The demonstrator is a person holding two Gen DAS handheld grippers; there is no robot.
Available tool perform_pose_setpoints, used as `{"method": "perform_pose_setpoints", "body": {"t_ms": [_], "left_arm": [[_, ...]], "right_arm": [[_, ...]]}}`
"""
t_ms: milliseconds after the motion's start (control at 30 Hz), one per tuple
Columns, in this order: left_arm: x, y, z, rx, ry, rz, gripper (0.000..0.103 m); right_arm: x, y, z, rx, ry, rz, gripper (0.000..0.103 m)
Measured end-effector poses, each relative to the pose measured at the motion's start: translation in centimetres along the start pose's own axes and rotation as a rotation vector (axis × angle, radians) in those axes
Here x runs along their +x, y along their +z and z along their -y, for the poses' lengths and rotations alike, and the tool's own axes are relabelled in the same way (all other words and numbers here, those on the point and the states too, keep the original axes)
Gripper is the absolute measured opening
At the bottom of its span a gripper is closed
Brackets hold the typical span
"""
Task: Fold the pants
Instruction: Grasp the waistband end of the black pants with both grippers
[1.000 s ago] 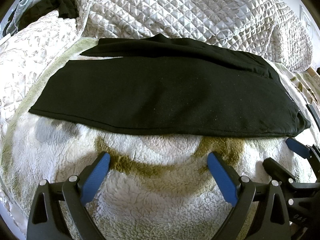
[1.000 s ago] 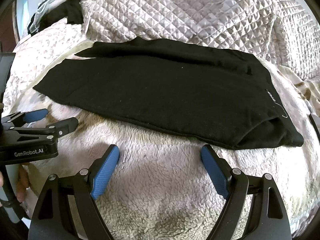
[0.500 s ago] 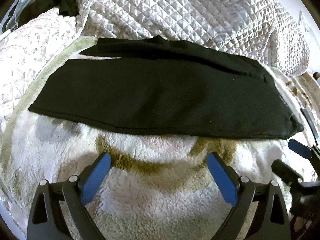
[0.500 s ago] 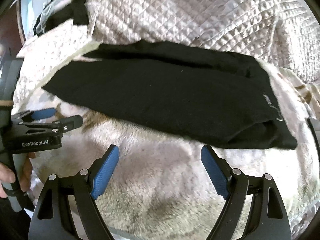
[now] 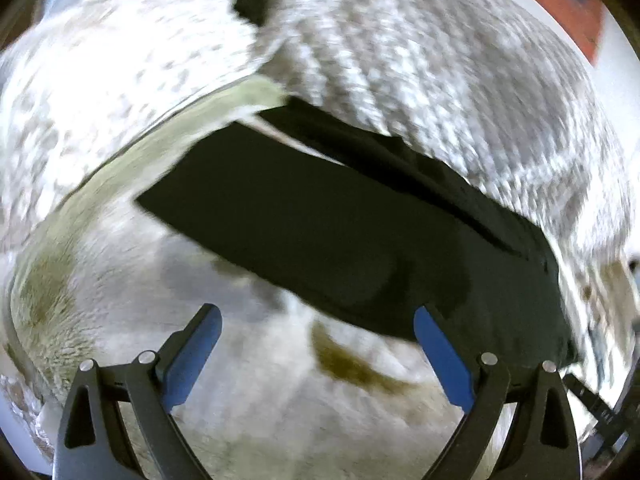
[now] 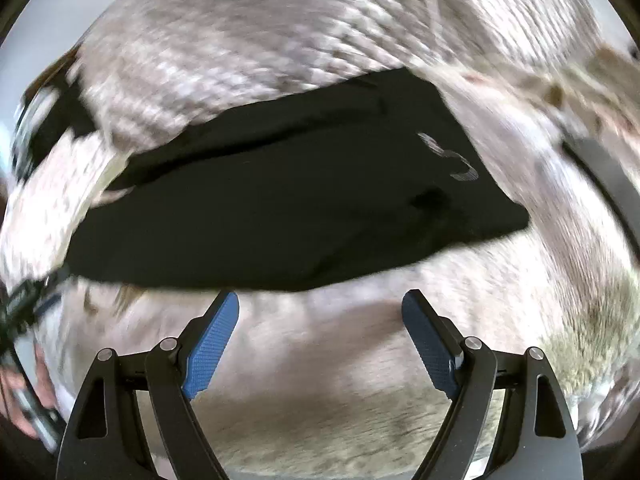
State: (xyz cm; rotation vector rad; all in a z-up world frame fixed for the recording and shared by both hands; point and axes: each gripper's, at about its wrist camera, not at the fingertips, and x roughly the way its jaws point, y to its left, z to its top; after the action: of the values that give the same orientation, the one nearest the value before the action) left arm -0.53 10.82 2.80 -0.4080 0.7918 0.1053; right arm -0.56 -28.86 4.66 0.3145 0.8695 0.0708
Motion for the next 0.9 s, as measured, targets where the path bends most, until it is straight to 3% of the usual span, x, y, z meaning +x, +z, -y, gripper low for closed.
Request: {"method": "perform_pose_setpoints", "body": {"t_ms": [100, 267, 367, 433, 467, 500, 633, 700, 733, 767, 900], "left_arm": [[1.1, 0.4, -1.9, -0.087, -0.029, -0.01, 0.097], [2.7, 1.4, -2.0, -0.097, -0.01, 0.029, 0.097], [3.3, 2.3, -2.3, -0.11, 0.008, 0.049, 0.094], [3.7, 2.8, -2.6, -0.121, 0.029, 0.062, 0.087], [3.9, 3.1, -2.6, -0.123, 0.046, 0.067, 0.079], [4.0, 3.3, -2.8, -0.127, 0.06, 0.072, 0.071], [4.5, 3.8, -3.3, -0.136, 0.092, 0.079, 0.055], [4.9, 4.0, -3.2, -0.135, 0.11, 0.077, 0.04], [5.0, 4.0, -3.2, -0.138, 0.119, 0.076, 0.036], [5.2, 4.1, -3.2, -0.141, 0.127, 0.074, 0.024], [5.3, 4.3, -3.2, -0.143, 0.134, 0.068, 0.006]], "right_arm": [[0.2, 1.0, 1.4, 0.09, 0.045, 0.017, 0.084], [1.7, 3.1, 3.2, 0.196, 0.046, 0.049, 0.084], [2.3, 4.1, 4.5, 0.271, 0.071, 0.072, 0.074], [2.7, 4.5, 5.2, 0.304, 0.071, 0.081, 0.06], [2.7, 4.4, 5.5, 0.321, 0.081, 0.085, 0.052], [2.9, 4.6, 6.0, 0.339, 0.092, 0.088, 0.048], [3.3, 4.6, 6.8, 0.371, 0.093, 0.099, 0.032], [3.6, 4.6, 7.2, 0.38, 0.088, 0.1, 0.021], [3.7, 4.7, 7.4, 0.39, 0.088, 0.1, 0.019], [3.9, 4.7, 7.5, 0.393, 0.089, 0.098, 0.016], [3.7, 4.9, 7.4, 0.394, 0.094, 0.097, 0.006]]}}
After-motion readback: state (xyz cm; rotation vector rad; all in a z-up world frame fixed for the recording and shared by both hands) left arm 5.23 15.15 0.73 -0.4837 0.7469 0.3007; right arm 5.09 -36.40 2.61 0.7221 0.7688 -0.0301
